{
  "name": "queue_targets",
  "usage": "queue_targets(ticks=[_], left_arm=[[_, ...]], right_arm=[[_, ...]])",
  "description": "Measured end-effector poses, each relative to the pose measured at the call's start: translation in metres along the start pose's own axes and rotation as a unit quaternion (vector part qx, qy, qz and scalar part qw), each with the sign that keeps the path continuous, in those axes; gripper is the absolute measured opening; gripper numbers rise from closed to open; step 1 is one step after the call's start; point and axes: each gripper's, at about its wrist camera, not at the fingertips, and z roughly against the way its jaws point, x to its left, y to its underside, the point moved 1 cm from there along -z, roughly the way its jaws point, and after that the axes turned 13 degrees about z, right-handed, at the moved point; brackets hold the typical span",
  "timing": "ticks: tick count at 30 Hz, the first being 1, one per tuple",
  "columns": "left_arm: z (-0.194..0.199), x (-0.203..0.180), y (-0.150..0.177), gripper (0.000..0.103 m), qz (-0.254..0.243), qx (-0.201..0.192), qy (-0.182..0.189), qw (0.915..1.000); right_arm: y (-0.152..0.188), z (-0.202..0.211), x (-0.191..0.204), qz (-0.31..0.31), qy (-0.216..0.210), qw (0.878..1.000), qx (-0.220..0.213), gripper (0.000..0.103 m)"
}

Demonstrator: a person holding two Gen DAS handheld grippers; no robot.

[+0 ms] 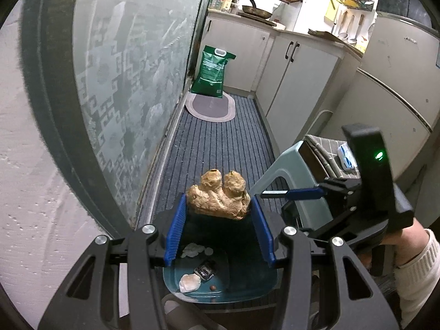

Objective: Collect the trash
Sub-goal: 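Carry the ginger and black bag to the teal bin and release both, then move both grippers back to the blue-white wipes pack on the table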

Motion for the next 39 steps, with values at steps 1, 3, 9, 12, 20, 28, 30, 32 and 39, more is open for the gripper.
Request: queue_targets(ticks=[1,3,9,12,20,28,30,32,39], left_arm=[[-0.003,-0.002,0.002,0.050,-0.003,0.005,0.000,1.0000],[-0.007,-0.006,0.004,0.050,-0.008,0.013,-0.001,0.9999],[-0.020,-0.021,0.009,0.051,-0.028,0.028,-0.001,0.9992],[-0.030,-0.023,0.011,0.060,-0.030,0.037,-0.009,0.9988],[-0.035,-0.039,0.013,0.065,-0.037,0.037,-0.003,0.9986],[-0.037,-0.062,0.013,0.065,-0.048,0.032,0.011,0.9983],[-0.037,-0.067,0.011,0.066,-0.049,0.028,0.016,0.9983],[-0.037,-0.075,0.010,0.066,-0.050,0.025,0.022,0.9982],[-0.041,-0.108,0.009,0.066,-0.057,0.016,0.048,0.9971]], right_arm=[[0.000,0.003,-0.001,-0.001,0.002,1.000,-0.004,0.091],[0.001,0.012,-0.004,-0.003,0.009,1.000,-0.013,0.091],[0.007,0.041,-0.020,-0.021,0.022,0.999,-0.042,0.091],[0.010,0.052,-0.028,-0.030,0.027,0.998,-0.053,0.091],[0.024,0.084,-0.045,-0.046,0.043,0.995,-0.079,0.091],[0.040,0.108,-0.062,-0.063,0.063,0.992,-0.091,0.091],[0.047,0.115,-0.068,-0.068,0.068,0.991,-0.094,0.091],[0.053,0.122,-0.073,-0.074,0.074,0.990,-0.097,0.091],[0.083,0.146,-0.098,-0.101,0.099,0.985,-0.101,0.091]])
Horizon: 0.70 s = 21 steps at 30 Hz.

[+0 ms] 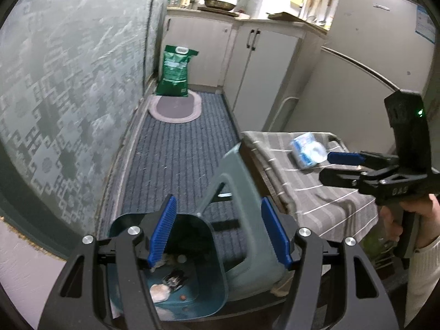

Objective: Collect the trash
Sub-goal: 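Move both grippers back to the blue-white wipes pack on the table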

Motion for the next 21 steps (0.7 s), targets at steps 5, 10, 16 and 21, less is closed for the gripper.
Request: queue_targets(ticks=[5,10,16,21], left_arm=[[-0.012,-0.023,0.001,0.067,-0.017,0.003,0.008,0.9998],[-0.026,-0.039,0.000,0.066,-0.025,0.005,0.011,0.9996],[-0.041,-0.060,-0.002,0.066,-0.037,0.010,0.019,0.9991],[-0.056,-0.076,-0.002,0.066,-0.031,0.023,0.034,0.9987]], right_arm=[[0.013,0.012,-0.021,-0.013,0.018,1.000,-0.001,0.091],[0.023,0.020,-0.034,0.000,0.054,0.999,0.005,0.091],[0.037,0.022,-0.050,0.012,0.088,0.996,0.019,0.082],[0.036,0.027,-0.065,0.007,0.102,0.995,0.015,0.072]])
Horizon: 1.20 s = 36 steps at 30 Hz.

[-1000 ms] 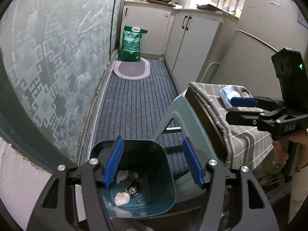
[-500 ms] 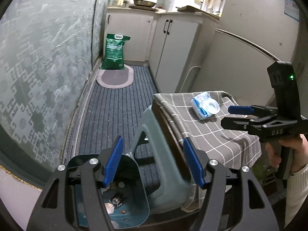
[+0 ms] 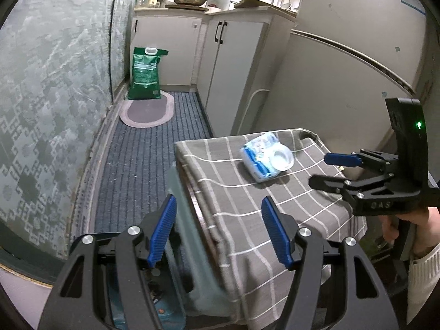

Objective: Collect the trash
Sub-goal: 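Move both grippers back to the blue-white wipes pack on the table, then grasp the white lid with the right gripper while the left gripper grasps the wipes pack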

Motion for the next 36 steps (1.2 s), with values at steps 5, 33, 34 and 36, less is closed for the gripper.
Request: queue_targets(ticks=[5,33,34,36], left_arm=[[-0.015,-0.014,0.002,0.065,-0.010,0.013,0.007,0.9998],[-0.063,-0.036,0.003,0.060,-0.027,0.064,0.025,0.9973],[-0.065,-0.036,0.002,0.060,-0.026,0.063,0.026,0.9973],[-0.067,-0.038,0.000,0.060,-0.024,0.061,0.026,0.9975]], right_arm=[[-0.006,-0.009,-0.012,-0.008,-0.002,1.000,0.003,0.067],[-0.027,-0.066,-0.015,0.001,-0.020,0.999,0.034,0.039],[-0.027,-0.065,-0.017,-0.002,-0.021,0.999,0.032,0.039],[-0.026,-0.058,-0.019,-0.005,-0.020,0.999,0.025,0.039]])
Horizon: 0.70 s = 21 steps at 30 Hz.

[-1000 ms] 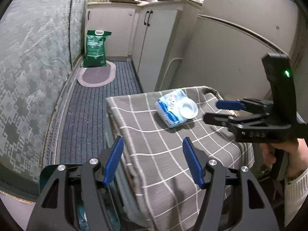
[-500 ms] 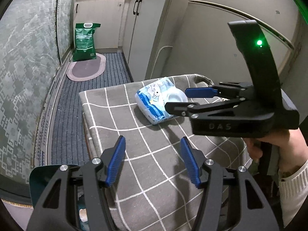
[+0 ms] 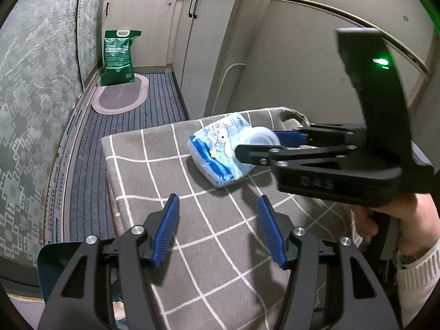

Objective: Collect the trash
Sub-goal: 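Grasp the white lid with the right gripper while the left gripper grasps the wipes pack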

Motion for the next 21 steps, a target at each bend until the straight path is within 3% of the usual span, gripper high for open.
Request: queue_targets(ticks=[7,14,21], left_arm=[[-0.008,-0.010,-0.008,0.062,0.009,-0.010,0.004,0.9999],[-0.019,-0.024,-0.017,0.075,0.007,-0.019,-0.008,0.9998],[-0.039,-0.033,-0.025,0.088,0.047,-0.008,-0.035,0.9982]], right_arm=[[0.014,0.027,-0.014,-0.017,0.011,1.000,-0.013,0.039],[0.041,0.053,-0.032,-0.034,0.017,0.999,-0.020,0.039],[0.053,0.072,-0.041,-0.038,0.026,0.998,-0.032,0.039]])
